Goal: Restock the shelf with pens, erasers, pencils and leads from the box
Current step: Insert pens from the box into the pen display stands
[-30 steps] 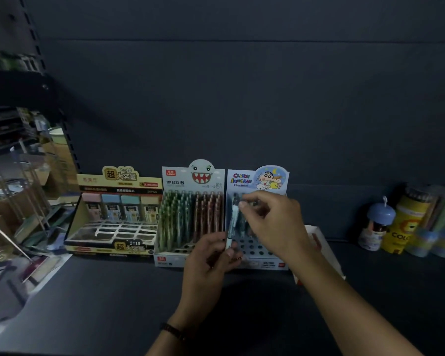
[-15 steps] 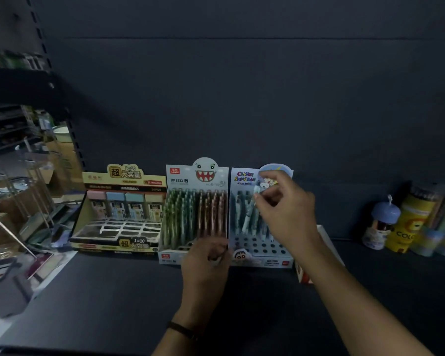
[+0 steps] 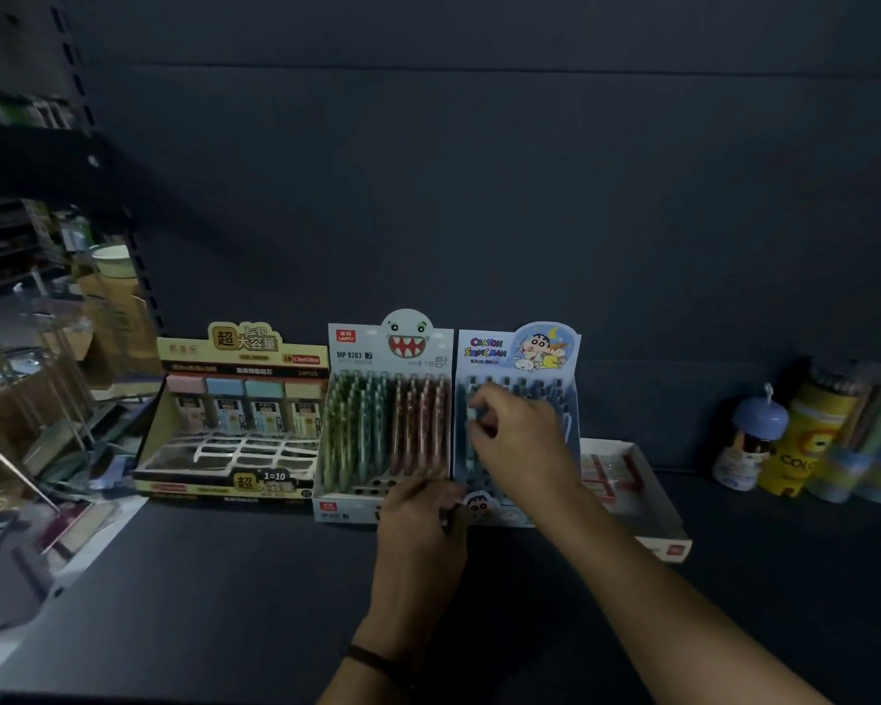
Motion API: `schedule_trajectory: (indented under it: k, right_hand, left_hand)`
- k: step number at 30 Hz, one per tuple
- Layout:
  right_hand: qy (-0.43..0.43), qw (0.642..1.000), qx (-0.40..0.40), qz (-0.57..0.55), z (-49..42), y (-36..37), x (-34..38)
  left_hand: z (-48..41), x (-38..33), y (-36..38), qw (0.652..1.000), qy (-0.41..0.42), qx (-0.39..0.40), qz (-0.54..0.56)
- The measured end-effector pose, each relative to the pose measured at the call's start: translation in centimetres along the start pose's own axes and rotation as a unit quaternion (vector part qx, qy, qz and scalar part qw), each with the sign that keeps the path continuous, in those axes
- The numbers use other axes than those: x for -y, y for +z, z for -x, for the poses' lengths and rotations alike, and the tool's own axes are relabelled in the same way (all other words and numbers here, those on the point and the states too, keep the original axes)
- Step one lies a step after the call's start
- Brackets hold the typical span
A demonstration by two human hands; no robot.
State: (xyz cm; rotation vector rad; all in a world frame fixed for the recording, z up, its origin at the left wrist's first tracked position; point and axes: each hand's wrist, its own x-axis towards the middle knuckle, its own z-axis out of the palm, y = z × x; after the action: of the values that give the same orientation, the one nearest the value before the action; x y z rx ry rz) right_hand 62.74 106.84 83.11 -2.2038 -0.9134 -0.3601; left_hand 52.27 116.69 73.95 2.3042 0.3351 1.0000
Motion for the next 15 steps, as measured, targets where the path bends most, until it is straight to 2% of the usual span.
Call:
schedule_trajectory:
  k: [6, 9, 11, 15]
  right_hand:
    - [0.027, 0.999, 0.007, 0.017, 0.7, -1.6, 1.2]
    - [0.043, 0.998, -0.036, 0.035, 3.2, -2.6, 1.2]
    - [0.068, 0.993, -0.087, 0.039, 6.1, -3.4, 0.8]
    - [0.142, 0.972, -0.170, 0.080, 15.2, -6.3, -0.6]
  left_hand:
    - [0.0, -0.6, -0.4, 0.999, -0.021, 0.011, 0.027]
    - [0.7, -1.4, -0.4, 0.997, -0.012, 0.067, 0.032]
    - [1.1, -1.8, -0.4, 0.992, 0.011, 0.120, 0.042]
    - [2.6, -5.0, -0.4, 0.970, 0.147, 0.185, 0.057]
